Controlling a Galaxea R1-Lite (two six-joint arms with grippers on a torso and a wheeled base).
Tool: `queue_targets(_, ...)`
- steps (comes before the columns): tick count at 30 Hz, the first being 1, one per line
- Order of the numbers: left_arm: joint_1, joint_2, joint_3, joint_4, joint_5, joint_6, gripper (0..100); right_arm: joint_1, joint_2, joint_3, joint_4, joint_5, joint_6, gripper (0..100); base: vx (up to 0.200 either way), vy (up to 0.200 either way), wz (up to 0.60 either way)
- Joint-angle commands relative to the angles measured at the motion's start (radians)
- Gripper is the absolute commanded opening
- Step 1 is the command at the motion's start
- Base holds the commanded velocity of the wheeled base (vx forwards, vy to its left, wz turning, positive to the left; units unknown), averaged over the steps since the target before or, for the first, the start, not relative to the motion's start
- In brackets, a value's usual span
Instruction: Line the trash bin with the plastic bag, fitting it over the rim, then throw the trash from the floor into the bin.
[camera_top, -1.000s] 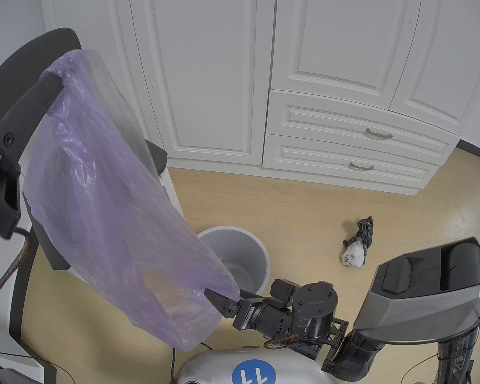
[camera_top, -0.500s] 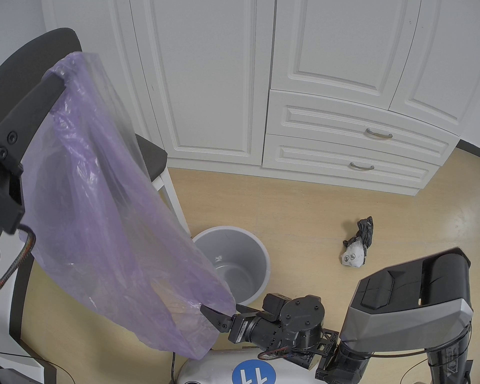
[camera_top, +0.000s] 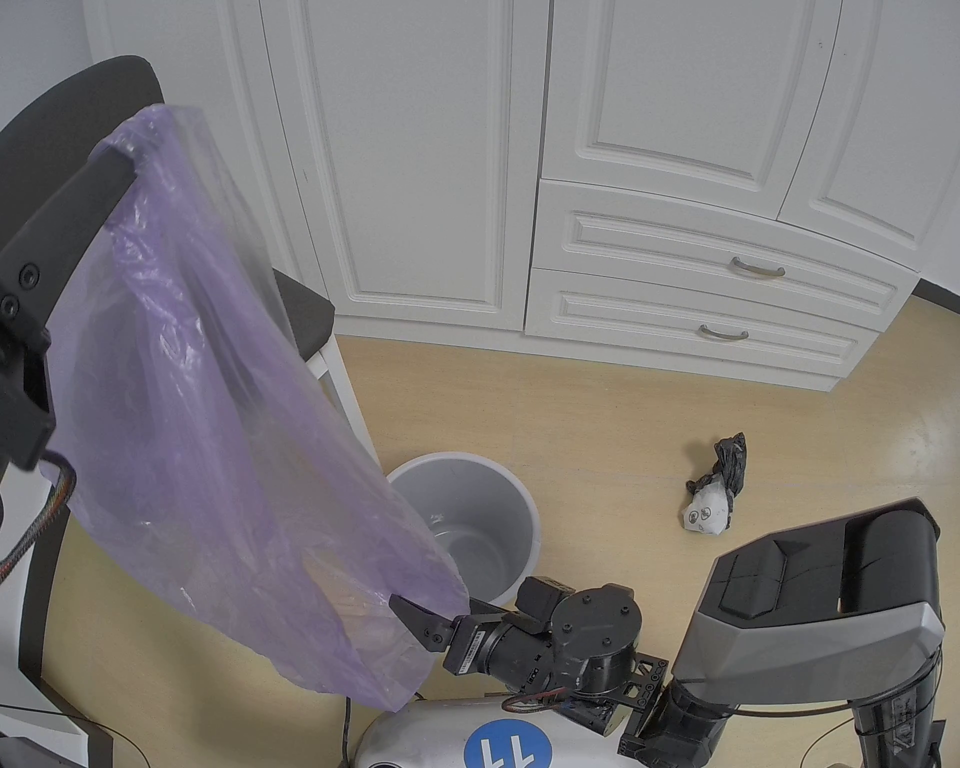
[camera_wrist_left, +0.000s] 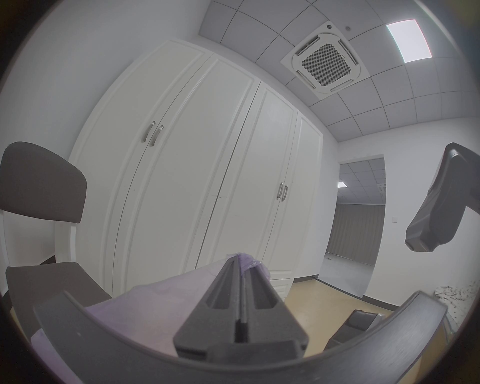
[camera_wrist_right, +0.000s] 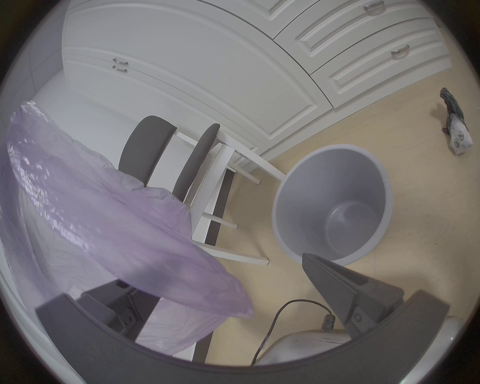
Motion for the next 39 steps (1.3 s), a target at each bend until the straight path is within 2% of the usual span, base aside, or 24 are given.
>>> queue_targets(1,0.001,0.001,0.001,0.000,0.000,0.000,0,0.005,0.004,-0.006,-0.018,0.000,0.000,100,0.000,0.000,0.00)
queue_targets(15,-0.001,0.001,0.002,0.001,0.000,0.001,0,0.021,0.034,-0.036,-0.018,-0.034,0.000,100,0.000,0.000,0.00)
queue_targets(16,0.001,0.001,0.002,0.001,0.000,0.003,0,0.021,0.036,-0.040,-0.018,-0.040,-0.002,0,0.000,0.000,0.00)
queue_targets(27,0.001,0.005,0.004,0.007,0.000,0.008,0,-0.010,-0.048,-0.026,-0.018,-0.051,-0.031,0,0.000,0.000,0.00)
queue_targets(30,0.003,0.008,0.005,0.010,0.003,0.008,0,-0.061,-0.121,0.008,-0.018,-0.039,-0.154,0,0.000,0.000,0.00)
queue_targets(31,0.003,0.009,0.005,0.010,0.002,0.008,0,-0.065,-0.128,0.013,-0.018,-0.037,-0.169,0,0.000,0.000,0.00)
queue_targets(33,0.013,0.015,0.011,0.032,0.006,0.008,0,-0.114,-0.190,0.060,-0.018,-0.023,-0.312,0,0.000,0.000,0.00)
queue_targets(35,0.015,0.018,0.015,0.061,0.017,0.008,0,-0.147,-0.246,0.088,-0.018,-0.014,-0.396,0,0.000,0.000,0.00)
queue_targets(38,0.018,0.020,0.021,0.121,0.025,0.008,0,-0.190,-0.343,0.123,-0.018,-0.012,-0.456,0,0.000,0.000,0.00)
queue_targets(39,0.019,0.024,0.022,0.153,0.025,0.008,0,-0.206,-0.400,0.132,0.032,-0.012,-0.482,0,0.000,0.000,0.00)
